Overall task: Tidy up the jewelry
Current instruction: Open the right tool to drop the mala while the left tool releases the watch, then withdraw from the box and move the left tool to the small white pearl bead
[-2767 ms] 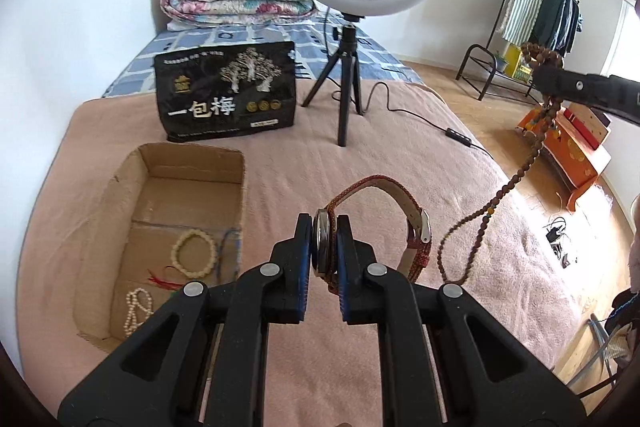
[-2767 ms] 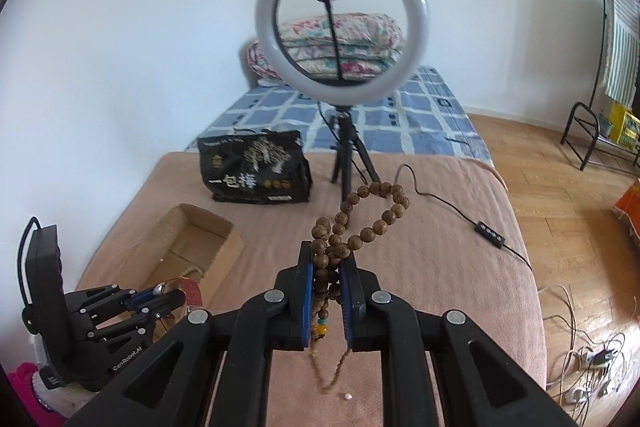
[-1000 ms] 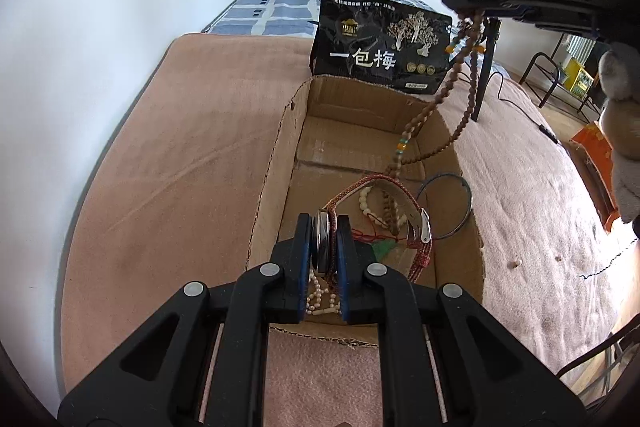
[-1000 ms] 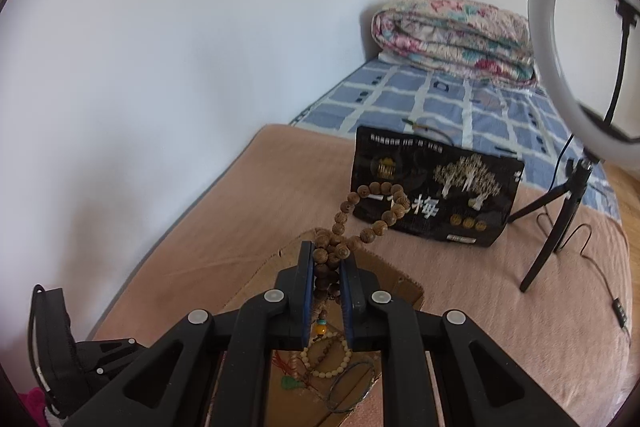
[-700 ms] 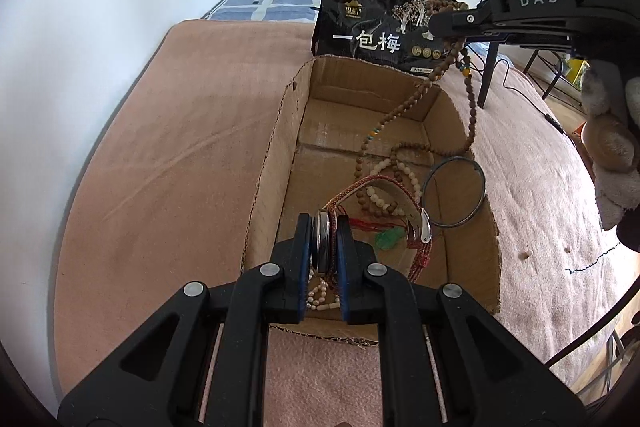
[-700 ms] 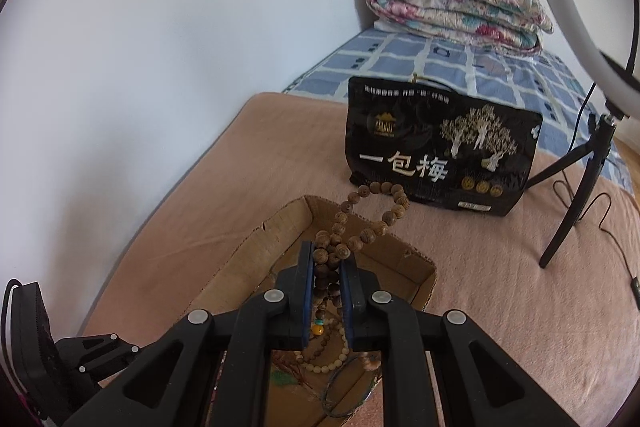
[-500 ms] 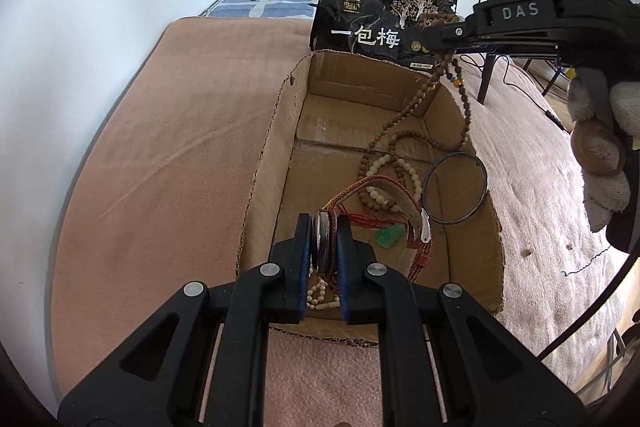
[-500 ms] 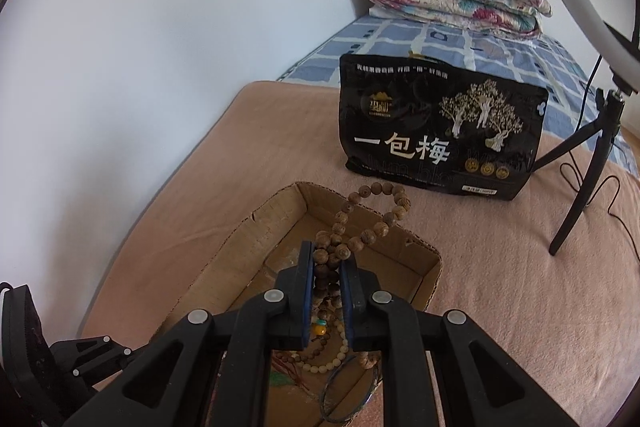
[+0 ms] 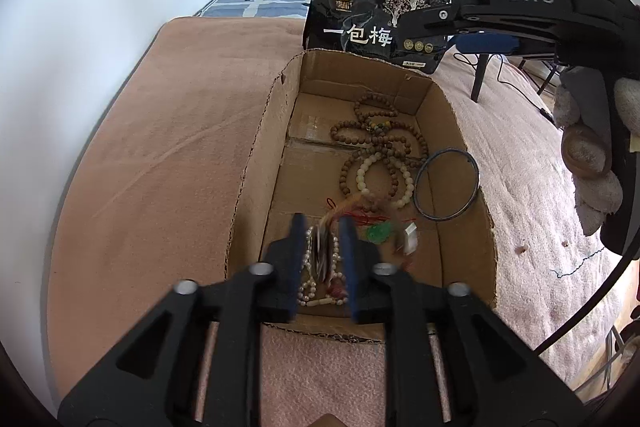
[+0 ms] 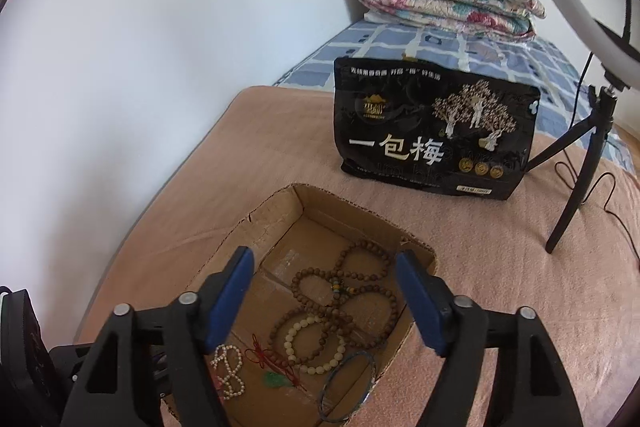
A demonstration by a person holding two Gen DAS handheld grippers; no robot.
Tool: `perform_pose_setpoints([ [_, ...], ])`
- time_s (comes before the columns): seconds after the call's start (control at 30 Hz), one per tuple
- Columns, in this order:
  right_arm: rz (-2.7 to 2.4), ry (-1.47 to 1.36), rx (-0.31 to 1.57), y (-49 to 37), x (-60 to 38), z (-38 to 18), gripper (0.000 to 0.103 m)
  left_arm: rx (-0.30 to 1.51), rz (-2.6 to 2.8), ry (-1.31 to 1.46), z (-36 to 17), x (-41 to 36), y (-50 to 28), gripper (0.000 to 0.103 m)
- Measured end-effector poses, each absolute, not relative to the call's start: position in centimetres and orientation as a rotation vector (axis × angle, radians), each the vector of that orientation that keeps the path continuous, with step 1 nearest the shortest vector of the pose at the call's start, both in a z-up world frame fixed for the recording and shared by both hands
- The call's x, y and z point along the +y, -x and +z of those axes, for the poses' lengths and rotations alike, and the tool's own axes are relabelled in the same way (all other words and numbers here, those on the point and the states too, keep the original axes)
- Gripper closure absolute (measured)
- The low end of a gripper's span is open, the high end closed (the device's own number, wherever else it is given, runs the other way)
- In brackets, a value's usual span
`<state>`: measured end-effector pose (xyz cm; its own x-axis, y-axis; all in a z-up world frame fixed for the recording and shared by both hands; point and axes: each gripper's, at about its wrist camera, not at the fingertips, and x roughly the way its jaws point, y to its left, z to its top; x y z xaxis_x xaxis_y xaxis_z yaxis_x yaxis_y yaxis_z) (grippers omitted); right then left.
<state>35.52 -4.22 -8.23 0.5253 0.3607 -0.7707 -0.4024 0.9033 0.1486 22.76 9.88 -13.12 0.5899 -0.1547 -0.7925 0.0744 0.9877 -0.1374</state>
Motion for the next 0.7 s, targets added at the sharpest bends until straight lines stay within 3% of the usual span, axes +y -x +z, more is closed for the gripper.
perform_pose_setpoints([
  [0.03, 0.455, 0.051, 0.908, -35.5, -4.3, -8.1, 0.017, 0.922, -0.129, 0.099, -12.9, 10.0, -22.7, 0.049],
  [0.07, 0.452, 0.051, 0.905, -35.4, -4.5, -8.1, 0.016, 0.904, -0.127, 0.101, -12.6, 10.0, -22.4, 0.046],
  [0.7, 0.413, 0.030, 0.809, -30.8, -11.2, -3.4, 0.002, 0.836, -0.154, 0.065, -9.2, 8.0, -19.8, 0.045],
])
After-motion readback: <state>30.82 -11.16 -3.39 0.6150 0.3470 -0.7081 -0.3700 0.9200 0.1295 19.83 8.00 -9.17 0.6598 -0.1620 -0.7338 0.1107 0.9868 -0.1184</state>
